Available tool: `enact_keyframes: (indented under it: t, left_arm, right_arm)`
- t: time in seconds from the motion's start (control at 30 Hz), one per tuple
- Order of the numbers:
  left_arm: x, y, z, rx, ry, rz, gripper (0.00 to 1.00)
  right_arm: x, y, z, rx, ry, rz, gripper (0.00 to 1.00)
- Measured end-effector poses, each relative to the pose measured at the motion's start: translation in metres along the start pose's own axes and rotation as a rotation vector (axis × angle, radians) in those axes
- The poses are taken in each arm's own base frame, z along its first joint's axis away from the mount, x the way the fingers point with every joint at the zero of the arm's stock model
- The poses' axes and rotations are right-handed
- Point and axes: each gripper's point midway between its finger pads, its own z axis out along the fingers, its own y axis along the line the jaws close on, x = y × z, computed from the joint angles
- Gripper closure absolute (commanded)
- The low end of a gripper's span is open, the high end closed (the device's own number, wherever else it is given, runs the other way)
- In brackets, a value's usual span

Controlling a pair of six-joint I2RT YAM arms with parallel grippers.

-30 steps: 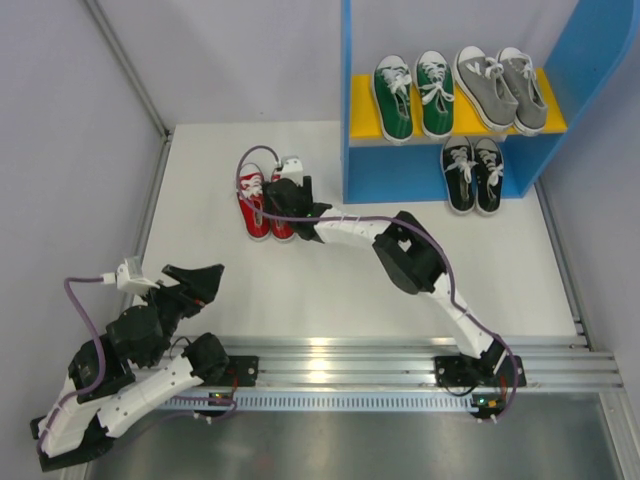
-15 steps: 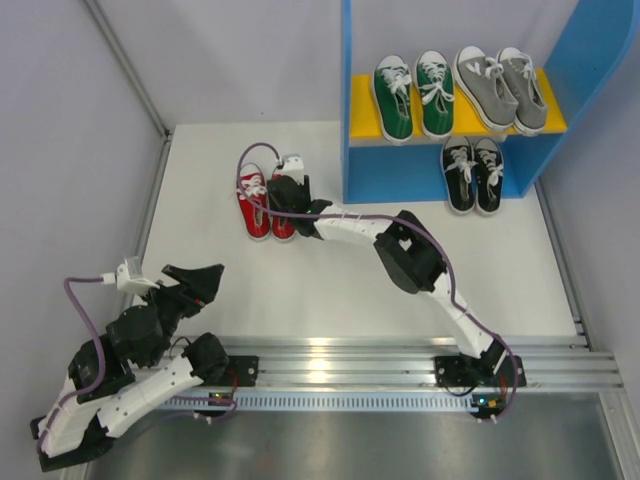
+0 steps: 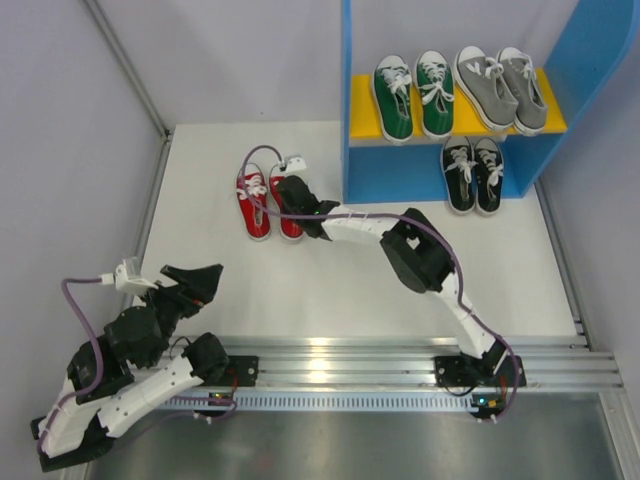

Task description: Place and organize the shoes onto the shoe shelf

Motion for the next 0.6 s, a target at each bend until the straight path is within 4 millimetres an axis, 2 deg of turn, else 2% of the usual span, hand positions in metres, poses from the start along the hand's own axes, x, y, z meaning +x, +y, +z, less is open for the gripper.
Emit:
enact_keyframes:
  t: [0.1,0.3,0.43,0.5,0.6]
  left_arm:
    - [0.0,0.0,0.0,0.0,0.0,0.0,0.09]
    - [-0.001,0.0,0.0,-0.002,-0.003,0.0,0.09]
    - [-0.001,0.001,0.0,-0.004,-0.006,0.0,0.09]
    - [-0.001,0.001,0.0,-0.005,-0.007,0.0,0.09]
    - [-0.001,0.001,0.0,-0.007,-0.008,0.001,0.09]
  right_arm:
    - [0.005,-0.008,-0.012,-0.023,0.017,-0.036,1.0]
    - [0.031,-0.04,-0.074,-0.05,0.122,-0.15,1.0]
    - [0.054,-0.061,-0.135,-0.064,0.173,-0.207,1.0]
    - [0.065,-0.063,-0.17,-0.084,0.191,-0.242,1.0]
    - [0.077,-0.054,-0.211,-0.132,0.206,-0.29,1.0]
